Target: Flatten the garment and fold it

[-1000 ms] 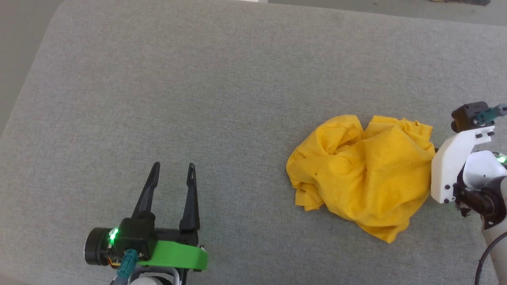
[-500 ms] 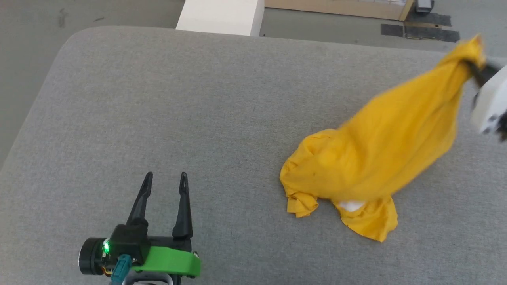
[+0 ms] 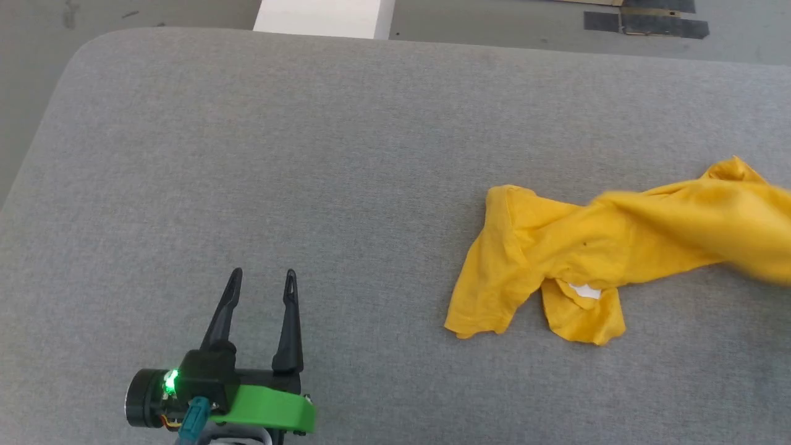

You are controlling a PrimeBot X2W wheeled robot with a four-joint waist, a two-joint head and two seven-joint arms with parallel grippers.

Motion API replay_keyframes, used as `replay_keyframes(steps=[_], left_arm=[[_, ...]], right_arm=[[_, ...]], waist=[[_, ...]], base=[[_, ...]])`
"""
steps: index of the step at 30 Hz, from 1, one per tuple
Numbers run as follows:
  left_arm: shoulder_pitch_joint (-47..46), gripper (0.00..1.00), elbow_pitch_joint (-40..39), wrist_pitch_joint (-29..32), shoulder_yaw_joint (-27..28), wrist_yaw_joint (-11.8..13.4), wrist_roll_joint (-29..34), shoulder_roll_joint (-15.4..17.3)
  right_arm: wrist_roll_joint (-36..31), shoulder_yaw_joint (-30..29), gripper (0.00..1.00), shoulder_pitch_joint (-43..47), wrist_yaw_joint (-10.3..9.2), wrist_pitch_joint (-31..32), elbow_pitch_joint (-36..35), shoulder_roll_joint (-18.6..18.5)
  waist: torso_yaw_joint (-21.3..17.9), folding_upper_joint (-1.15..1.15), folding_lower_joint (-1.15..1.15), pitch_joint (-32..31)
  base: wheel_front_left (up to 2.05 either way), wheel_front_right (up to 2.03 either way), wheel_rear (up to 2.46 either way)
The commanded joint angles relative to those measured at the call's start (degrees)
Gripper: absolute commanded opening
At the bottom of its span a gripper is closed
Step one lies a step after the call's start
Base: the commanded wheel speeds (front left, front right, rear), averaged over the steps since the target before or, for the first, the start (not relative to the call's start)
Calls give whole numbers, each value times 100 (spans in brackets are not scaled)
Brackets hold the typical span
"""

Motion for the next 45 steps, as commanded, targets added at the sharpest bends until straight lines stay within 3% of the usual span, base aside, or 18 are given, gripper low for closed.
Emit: replay_keyframes(steps=[1,2,3,7,11,22,27,35,36,37,38,45], left_arm=[[-11,100,25,-27,20,-50,42,-14],[-21,100,37,-27,18,-58,43,-16],[-30,100,52,-27,21,-64,43,-19],[-17,100,106,-27,41,-96,40,-20],[33,100,106,-27,79,-111,35,-19],[73,100,17,-27,20,-115,12,-68],[39,100,53,-27,-20,-118,-12,-91],[-40,100,158,-27,-107,-150,-45,-116],[-39,100,170,-27,-112,-153,-49,-118],[-36,100,183,-27,-119,-158,-49,-120],[-29,100,195,-27,-123,-159,-49,-121],[80,100,237,-27,-65,-169,-58,-127]], right_arm=[[-77,-34,48,150,-9,-25,40,103],[-100,-59,84,246,-9,-35,75,165],[-109,-112,100,311,-9,-61,101,244],[-41,4,100,250,-9,-336,-154,421],[399,475,100,-20,-9,-404,-866,479],[1590,2356,100,-143,-9,730,-2803,394],[1706,3092,100,-154,-9,835,-2711,222],[1697,4172,100,-411,-9,972,-1616,-17],[1671,4235,93,-449,-9,956,-1431,-22],[1616,4339,58,-493,-9,919,-1322,-58],[1563,4400,0,-551,-9,819,-1190,-76],[1526,4341,0,-1043,-9,113,-814,49]], waist=[[-42,0,0,-36],[-59,0,0,-59],[-81,0,0,-95],[-142,0,0,-257],[-157,0,0,-391],[134,0,0,-232],[312,0,0,-128],[577,0,0,-178],[600,0,0,-201],[620,0,0,-219],[635,0,0,-242],[627,0,0,-485]], base=[[0,0,0],[0,0,0],[0,0,0],[0,0,0],[0,0,0],[0,0,0],[0,0,0],[0,0,0],[0,0,0],[0,0,0],[0,0,0],[0,0,0]])
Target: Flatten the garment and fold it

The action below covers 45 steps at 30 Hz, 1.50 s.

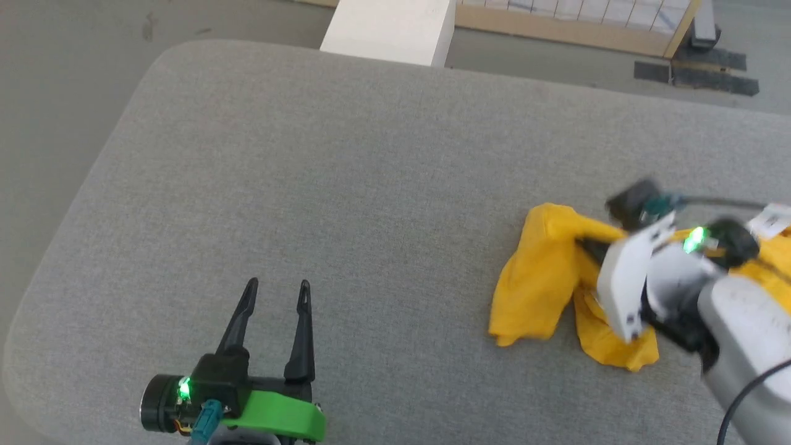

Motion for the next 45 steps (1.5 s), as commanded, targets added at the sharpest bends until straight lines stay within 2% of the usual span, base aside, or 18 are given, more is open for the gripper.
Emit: replay_keyframes(steps=[1,9,14,18,22,27,28,29,33,35,41,45], left_arm=[[78,100,26,-27,15,-30,-45,-29],[156,100,37,-27,67,-85,-40,-32],[162,100,1,-27,111,-94,-18,-34],[181,100,-27,-27,136,-79,-5,-36],[195,100,-25,-27,142,-55,-12,-38],[120,100,8,-27,104,-67,-23,-41],[95,100,18,-27,93,-73,-24,-42],[69,100,30,-27,82,-79,-23,-42],[-1,100,58,-27,76,-84,-17,-43],[-8,100,59,-27,82,-77,-11,-44],[35,100,30,-27,77,-58,0,-45],[86,100,-13,-27,104,-39,5,-46]], right_arm=[[0,-78,0,-259,-10,-163,12,53],[-222,-311,0,-1319,-10,-729,156,225],[-179,-248,0,-1659,-10,-956,-111,455],[164,182,0,-1288,-10,-801,-637,552],[524,844,0,-514,-10,-648,-1148,422],[709,1583,0,284,-10,-574,-1158,227],[715,1683,48,380,-10,-594,-1081,220],[648,1819,100,401,-10,-639,-1026,192],[553,1869,100,322,-10,-950,-843,279],[563,1628,100,264,-10,-1110,-768,365],[99,305,100,379,-10,-1455,-744,411],[-364,-567,100,886,-10,-1233,-871,420]], waist=[[-27,0,0,-133],[-97,0,0,-338],[-151,0,0,-297],[-211,0,0,-237],[-276,0,0,-182],[-330,0,0,-118],[-335,0,0,-109],[-336,0,0,-99],[-354,0,0,-83],[-374,0,0,-86],[-388,0,0,-122],[-414,0,0,-122]], base=[[0,0,0],[0,0,0],[0,0,0],[0,0,0],[0,0,0],[0,0,0],[0,0,0],[0,0,0],[0,0,0],[0,0,0],[0,0,0],[0,0,0]])
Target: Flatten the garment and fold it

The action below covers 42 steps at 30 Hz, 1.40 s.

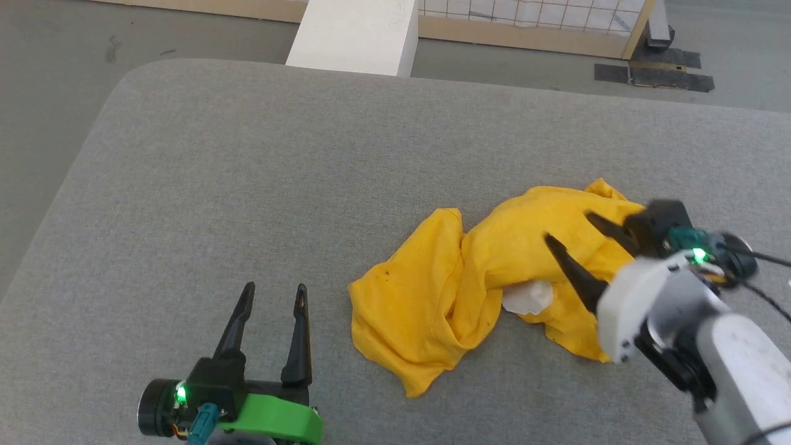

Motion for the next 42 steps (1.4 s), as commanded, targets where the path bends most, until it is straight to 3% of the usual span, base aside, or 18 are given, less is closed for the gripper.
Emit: replay_keyframes(steps=[1,7,15,16,17,23,29,38,42], left_arm=[[18,100,-20,-27,23,23,7,-26],[-10,100,-78,-27,34,16,29,-26],[-118,100,-43,-27,9,-9,60,-27],[-127,100,-29,-27,7,-19,71,-27],[-130,100,-17,-27,9,-24,79,-27],[-50,100,47,-27,29,-64,99,-14],[92,100,85,-27,58,-98,79,-9],[186,100,41,-27,85,-137,71,-9],[178,100,41,-27,123,-136,70,-8]], right_arm=[[-77,-173,100,352,-9,192,-48,29],[-184,-565,100,1327,-9,1205,-471,-74],[-539,-545,100,1456,-9,1249,-132,-26],[-568,-486,62,1415,-9,1272,-5,-7],[-577,-501,0,1379,-9,1266,97,30],[-562,-752,0,1148,-9,989,310,170],[-392,-1590,0,1247,-9,984,-261,-3],[-115,-2789,0,3410,-9,2360,-1237,-296],[-197,-3076,0,4049,-9,2467,-1304,-55]], waist=[[-9,0,0,10],[-26,0,0,149],[-42,0,0,276],[-48,0,0,273],[-56,0,0,261],[-168,0,0,71],[-340,0,0,-183],[-519,0,0,-209],[-609,0,0,-164]], base=[[0,0,0],[0,0,0],[0,0,0],[0,0,0],[0,0,0],[0,0,0],[0,0,0],[0,0,0],[0,0,0]])
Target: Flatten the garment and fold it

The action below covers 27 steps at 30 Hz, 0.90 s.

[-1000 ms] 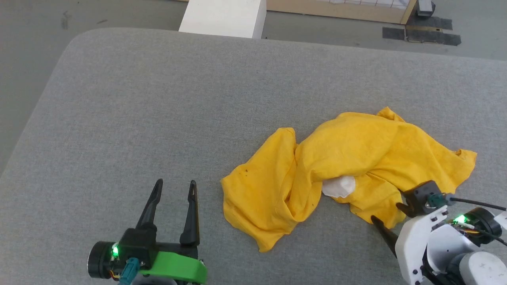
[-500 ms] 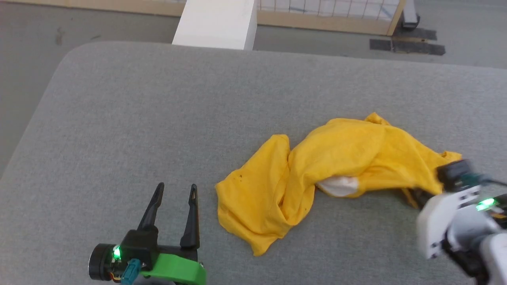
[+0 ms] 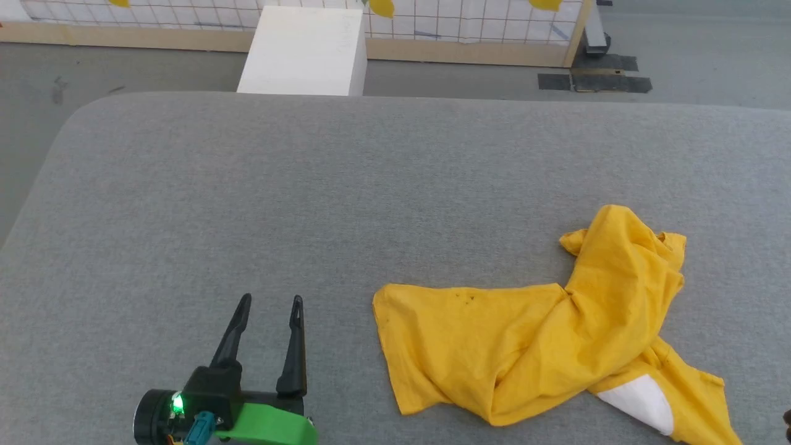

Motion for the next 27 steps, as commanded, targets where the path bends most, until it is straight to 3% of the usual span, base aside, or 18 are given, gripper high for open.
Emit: replay_keyframes(steps=[1,2,3,6,12,18,27], left_arm=[[41,100,-13,-27,20,-22,13,-9],[38,100,-9,-27,24,-21,14,-10],[33,100,-5,-27,32,-17,16,-10],[6,100,-2,-27,51,-19,23,-5],[-39,100,-44,-27,77,-24,36,0],[-140,100,-101,-27,51,-10,40,-5],[-401,100,-97,-27,-46,-9,94,-11]], right_arm=[[-76,-56,0,2,-9,-103,-16,192],[-122,-70,2,-1,-9,-175,13,272],[-225,-76,98,-61,-9,-330,13,355],[-448,-148,100,-365,-9,-771,18,629],[-85,-268,100,-1219,-9,-1253,-283,966],[-406,-431,100,-2283,-9,-1225,-185,749],[-712,213,100,-3509,-9,-801,1261,481]], waist=[[-73,0,0,28],[-92,0,0,29],[-120,0,0,27],[-171,0,0,25],[-196,0,0,70],[-113,0,0,339],[93,0,0,794]], base=[[0,0,0],[0,0,0],[0,0,0],[0,0,0],[0,0,0],[0,0,0],[0,0,0]])
